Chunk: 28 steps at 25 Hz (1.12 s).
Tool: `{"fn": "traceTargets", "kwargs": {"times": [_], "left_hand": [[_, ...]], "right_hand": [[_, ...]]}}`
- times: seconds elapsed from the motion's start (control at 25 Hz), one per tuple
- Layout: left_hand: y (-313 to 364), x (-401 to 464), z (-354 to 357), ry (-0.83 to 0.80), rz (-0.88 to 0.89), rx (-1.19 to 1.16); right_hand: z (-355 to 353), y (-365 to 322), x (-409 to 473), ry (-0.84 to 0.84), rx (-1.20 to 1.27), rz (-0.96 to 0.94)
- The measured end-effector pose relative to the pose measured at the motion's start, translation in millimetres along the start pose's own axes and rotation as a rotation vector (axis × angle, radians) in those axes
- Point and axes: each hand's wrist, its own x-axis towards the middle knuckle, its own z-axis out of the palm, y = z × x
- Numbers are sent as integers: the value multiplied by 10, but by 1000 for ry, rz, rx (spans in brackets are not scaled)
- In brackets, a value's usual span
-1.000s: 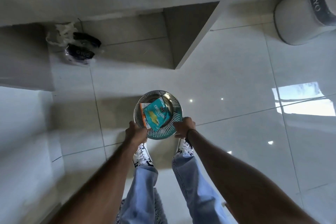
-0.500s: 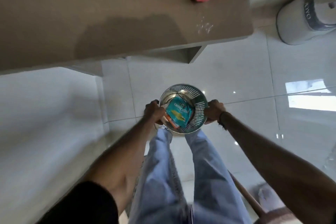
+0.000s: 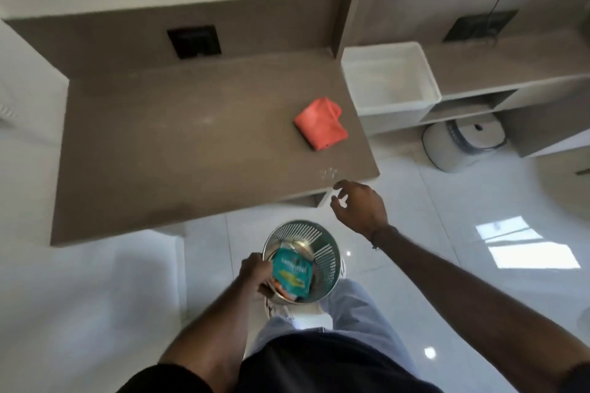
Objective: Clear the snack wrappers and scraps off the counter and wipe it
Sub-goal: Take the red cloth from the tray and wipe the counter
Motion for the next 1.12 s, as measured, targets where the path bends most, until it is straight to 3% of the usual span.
{"fn": "traceTargets", "kwargs": {"times": [0.08,0.16,0.36,0.52,0.68,0.88,1.0,1.12], "left_hand": [[-21,-85,-79,43,-28,21],[136,122,-24,97,-128,-33],[-133,-45,-71,91,-133,9],[-270,-104,-39,82,-147,-80],[-141,-68,38,73,-184,-125],[52,-78,60,61,-175,-110],[74,-72,75,59,-167,-73],[17,-63,62,70,-132,-78]], "right_hand": [[-45,-179,251,57,28,-37],[-63,-279,960,-39,59,-88],[9,-449,1303,-201,-143,-70],[161,-338,1316,-312,-304,-109],[146,-45,1402,-326,-479,-331],[236,283,571,-390,-602,-354],[370,111,-103,-490,-511,-412],[257,-95,-303,-534,-159,-514]]}}
